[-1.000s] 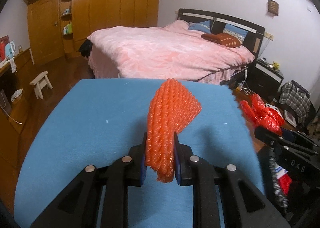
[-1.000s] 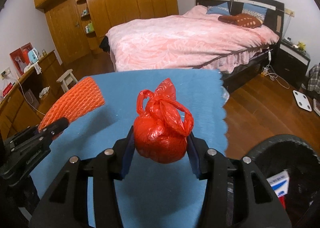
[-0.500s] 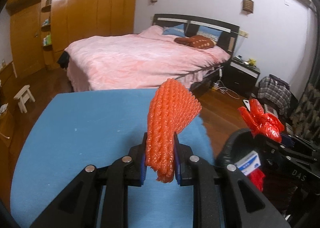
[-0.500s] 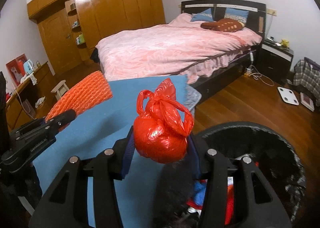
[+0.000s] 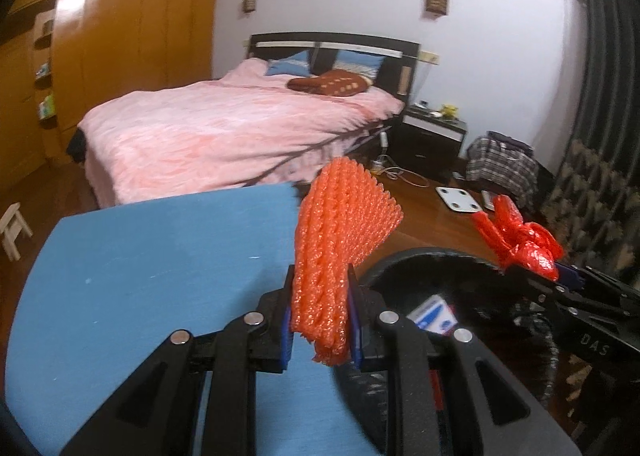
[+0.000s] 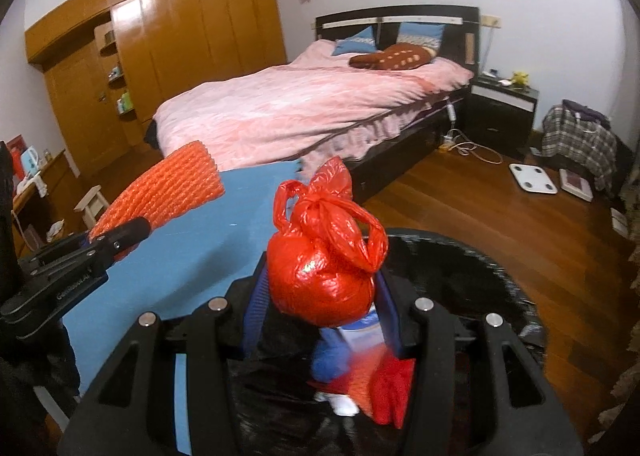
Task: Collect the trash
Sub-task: 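Carry the mesh pad and red bag over the bin and open both grippers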
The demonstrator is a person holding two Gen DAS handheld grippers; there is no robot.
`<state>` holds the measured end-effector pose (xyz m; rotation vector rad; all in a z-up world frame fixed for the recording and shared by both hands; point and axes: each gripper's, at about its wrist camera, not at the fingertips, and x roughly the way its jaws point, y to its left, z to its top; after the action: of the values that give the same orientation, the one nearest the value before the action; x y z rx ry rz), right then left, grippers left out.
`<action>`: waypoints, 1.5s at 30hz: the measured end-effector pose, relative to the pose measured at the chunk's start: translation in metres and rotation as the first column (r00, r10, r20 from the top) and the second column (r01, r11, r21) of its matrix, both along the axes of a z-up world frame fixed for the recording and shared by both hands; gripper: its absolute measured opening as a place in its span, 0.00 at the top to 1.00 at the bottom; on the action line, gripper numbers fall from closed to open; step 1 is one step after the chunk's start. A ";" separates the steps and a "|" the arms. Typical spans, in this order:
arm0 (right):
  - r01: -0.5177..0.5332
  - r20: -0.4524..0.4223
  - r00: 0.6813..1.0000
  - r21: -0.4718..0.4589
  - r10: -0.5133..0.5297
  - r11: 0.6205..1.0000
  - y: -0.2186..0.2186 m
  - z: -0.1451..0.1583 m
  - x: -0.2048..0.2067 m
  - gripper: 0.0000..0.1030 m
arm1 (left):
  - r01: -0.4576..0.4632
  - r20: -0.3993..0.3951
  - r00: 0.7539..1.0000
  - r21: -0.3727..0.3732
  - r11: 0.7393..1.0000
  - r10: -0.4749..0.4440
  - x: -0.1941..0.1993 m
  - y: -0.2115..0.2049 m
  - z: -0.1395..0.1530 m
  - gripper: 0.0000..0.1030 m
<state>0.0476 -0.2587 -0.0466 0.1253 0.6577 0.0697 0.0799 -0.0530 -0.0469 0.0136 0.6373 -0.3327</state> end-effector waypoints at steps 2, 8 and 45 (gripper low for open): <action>0.022 0.006 1.000 -0.004 -0.022 1.000 -0.011 0.001 -0.005 0.55 | 0.024 0.006 1.000 -0.003 1.000 -0.024 -0.002 -0.011 0.002 0.79; 0.072 0.014 0.997 -0.017 -0.071 0.997 -0.036 0.002 -0.016 0.55 | 0.091 0.020 0.996 -0.013 0.996 -0.091 -0.008 -0.041 0.009 0.79; 0.210 -0.094 0.972 -0.061 -0.215 0.976 -0.080 -0.052 -0.018 0.20 | 0.258 -0.128 0.957 -0.030 0.966 -0.260 0.015 -0.093 -0.043 0.43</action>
<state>0.0301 -0.3388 -0.0987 0.1509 0.7423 -0.1603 0.0949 -0.1457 -0.0904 0.0633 0.7651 -0.5951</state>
